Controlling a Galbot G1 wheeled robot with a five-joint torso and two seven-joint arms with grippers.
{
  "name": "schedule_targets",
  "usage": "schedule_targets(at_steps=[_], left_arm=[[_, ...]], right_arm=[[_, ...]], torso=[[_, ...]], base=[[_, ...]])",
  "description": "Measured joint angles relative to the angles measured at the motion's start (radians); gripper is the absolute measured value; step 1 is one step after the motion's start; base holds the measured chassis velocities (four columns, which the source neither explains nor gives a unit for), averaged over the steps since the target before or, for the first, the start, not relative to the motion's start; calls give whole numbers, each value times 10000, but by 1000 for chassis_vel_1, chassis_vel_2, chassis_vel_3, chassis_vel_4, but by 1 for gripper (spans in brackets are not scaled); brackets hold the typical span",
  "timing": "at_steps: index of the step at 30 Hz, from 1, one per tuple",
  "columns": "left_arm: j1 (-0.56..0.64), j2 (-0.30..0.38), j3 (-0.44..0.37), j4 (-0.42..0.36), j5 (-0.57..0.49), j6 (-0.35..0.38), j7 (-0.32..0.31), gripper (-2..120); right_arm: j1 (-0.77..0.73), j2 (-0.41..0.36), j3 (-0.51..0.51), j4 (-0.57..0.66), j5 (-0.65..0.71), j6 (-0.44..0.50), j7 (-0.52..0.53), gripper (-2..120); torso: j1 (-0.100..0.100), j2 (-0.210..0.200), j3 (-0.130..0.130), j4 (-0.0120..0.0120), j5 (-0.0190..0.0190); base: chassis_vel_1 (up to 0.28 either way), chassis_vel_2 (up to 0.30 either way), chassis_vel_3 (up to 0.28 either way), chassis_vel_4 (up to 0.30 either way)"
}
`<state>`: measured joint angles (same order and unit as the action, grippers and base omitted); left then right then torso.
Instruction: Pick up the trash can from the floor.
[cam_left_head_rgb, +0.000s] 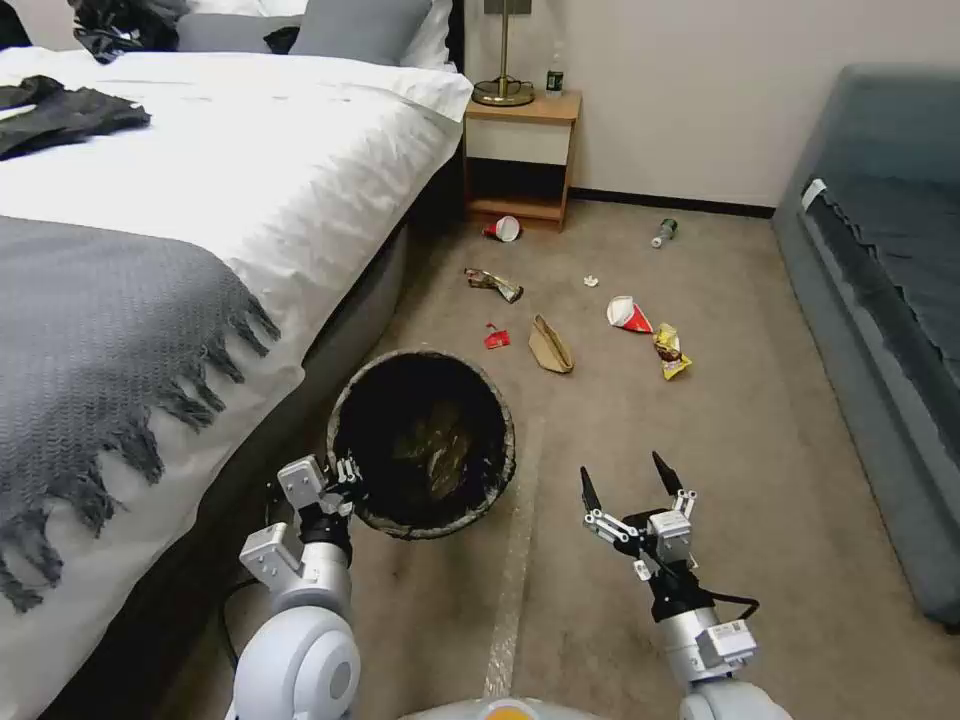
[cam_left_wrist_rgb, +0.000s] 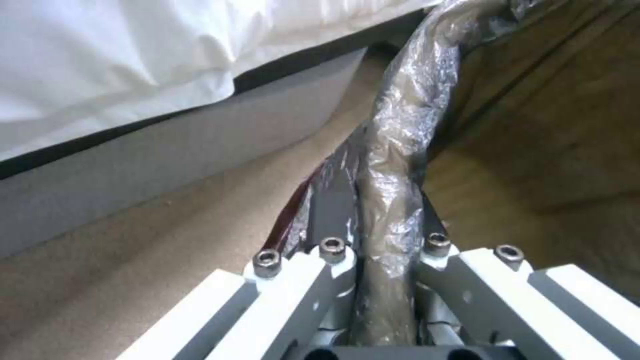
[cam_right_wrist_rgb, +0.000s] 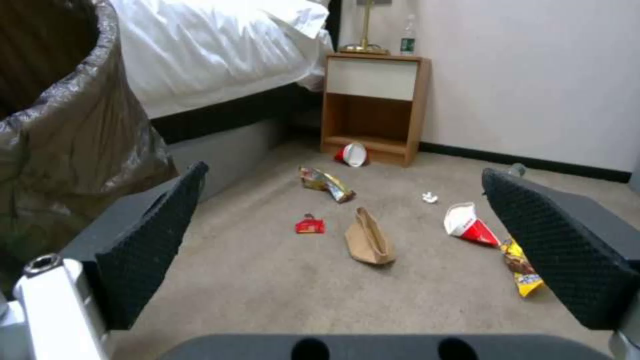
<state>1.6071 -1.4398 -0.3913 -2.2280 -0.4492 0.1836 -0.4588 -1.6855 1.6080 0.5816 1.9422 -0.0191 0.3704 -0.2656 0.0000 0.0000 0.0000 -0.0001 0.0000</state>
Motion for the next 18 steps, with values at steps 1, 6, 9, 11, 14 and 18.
schedule_targets(at_steps=[1, 6, 9, 11, 14, 18], left_arm=[[0, 2, 2, -22, 0, -1, -22, 3], [-3, 11, 20, -45, -46, -1, -26, 3], [-17, 9, 37, -45, -69, 1, -24, 3], [-33, 3, 57, -45, -81, 5, -23, 3], [-49, 12, 103, -45, -89, 8, -22, 3], [-50, 41, 123, -45, -99, 1, -27, 3]], right_arm=[[5, 0, 0, -7, 3, 2, 8, 100], [28, 1, 7, -18, 6, 10, 19, 100], [21, 0, 10, -22, 8, 32, 23, 100], [15, 1, 9, -23, 8, 40, 24, 100], [9, 1, 11, -20, 5, 43, 24, 100], [8, 1, 37, 1, -12, 44, 22, 100]], torso=[[0, 0, 0, 0, 0], [0, 0, 0, 0, 0], [0, 0, 0, 0, 0], [0, 0, 0, 0, 0], [0, 0, 0, 0, 0], [0, 0, 0, 0, 0]], base=[[0, 0, 0, 0], [0, 0, 0, 0], [0, 0, 0, 0], [0, 0, 0, 0], [0, 0, 0, 0], [0, 0, 0, 0]])
